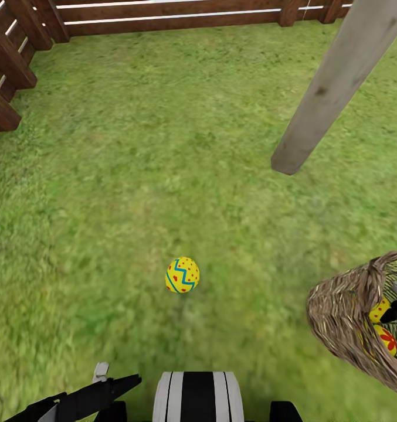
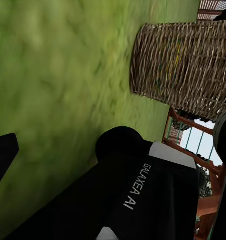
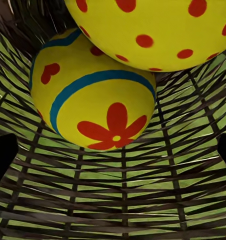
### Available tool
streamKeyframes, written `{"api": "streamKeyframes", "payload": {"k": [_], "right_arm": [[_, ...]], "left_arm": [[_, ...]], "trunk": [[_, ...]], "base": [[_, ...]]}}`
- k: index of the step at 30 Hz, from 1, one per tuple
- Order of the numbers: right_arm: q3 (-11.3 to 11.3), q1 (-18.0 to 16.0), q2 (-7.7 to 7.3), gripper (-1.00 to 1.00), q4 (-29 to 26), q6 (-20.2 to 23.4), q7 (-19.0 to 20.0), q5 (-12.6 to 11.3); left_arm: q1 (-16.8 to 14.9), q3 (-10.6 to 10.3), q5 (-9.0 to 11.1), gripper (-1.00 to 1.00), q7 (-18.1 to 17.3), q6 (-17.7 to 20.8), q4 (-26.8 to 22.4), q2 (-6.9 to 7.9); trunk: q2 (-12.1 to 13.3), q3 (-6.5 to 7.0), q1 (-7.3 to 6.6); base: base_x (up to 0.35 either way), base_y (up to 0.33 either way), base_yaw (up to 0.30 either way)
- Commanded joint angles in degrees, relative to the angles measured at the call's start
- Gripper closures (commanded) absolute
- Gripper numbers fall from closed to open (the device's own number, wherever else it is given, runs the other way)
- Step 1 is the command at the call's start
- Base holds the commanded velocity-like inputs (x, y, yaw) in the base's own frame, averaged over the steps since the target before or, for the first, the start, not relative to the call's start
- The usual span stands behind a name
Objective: Take the three Easter eggs out of the wicker basket on the lawn in the garden, then place them on the lawn next to a single tree (choose any tree) so that all three eggs are next to the same tree and none are left in the basket.
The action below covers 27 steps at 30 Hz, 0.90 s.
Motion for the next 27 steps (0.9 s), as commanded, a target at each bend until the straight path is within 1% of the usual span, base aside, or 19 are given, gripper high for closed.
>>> {"api": "streamKeyframes", "payload": {"k": [1, 8, 13, 21, 27], "right_arm": [[0.49, -0.04, 0.02, -1.00, -0.01, 0.40, 0.13, -0.59], [0.48, 0.10, 1.67, -1.00, 0.31, 0.43, -0.09, -0.59], [0.48, 0.13, 2.51, -1.00, 0.33, 0.48, -0.40, -0.63], [0.48, 0.14, 2.95, -1.00, 0.37, 0.47, -0.73, -0.72], [0.35, 0.21, 2.92, -1.00, 0.45, -0.27, -0.79, -0.80]], "left_arm": [[-0.02, -0.48, 0.48, -1.00, -0.13, 0.19, -0.04, 0.03], [-0.02, -0.48, 0.47, -1.00, -0.17, 0.15, -0.04, 0.08], [-0.02, -0.48, 0.48, -1.00, -0.17, 0.15, -0.03, 0.12], [-0.02, -0.48, 0.48, -1.00, -0.15, 0.15, -0.04, 0.12], [-0.02, -0.48, 0.46, -1.00, -0.18, 0.15, -0.04, 0.12]], "trunk": [[-0.01, -0.03, -0.01], [-0.01, -0.03, -0.01], [-0.01, -0.03, -0.01], [-0.01, -0.03, -0.01], [-0.09, -1.36, 0.15]], "base": [[0.000, 0.000, 0.000], [0.000, 0.000, 0.000], [0.000, 0.000, 0.000], [0.000, 0.000, 0.000], [0.000, 0.000, 0.000]]}}
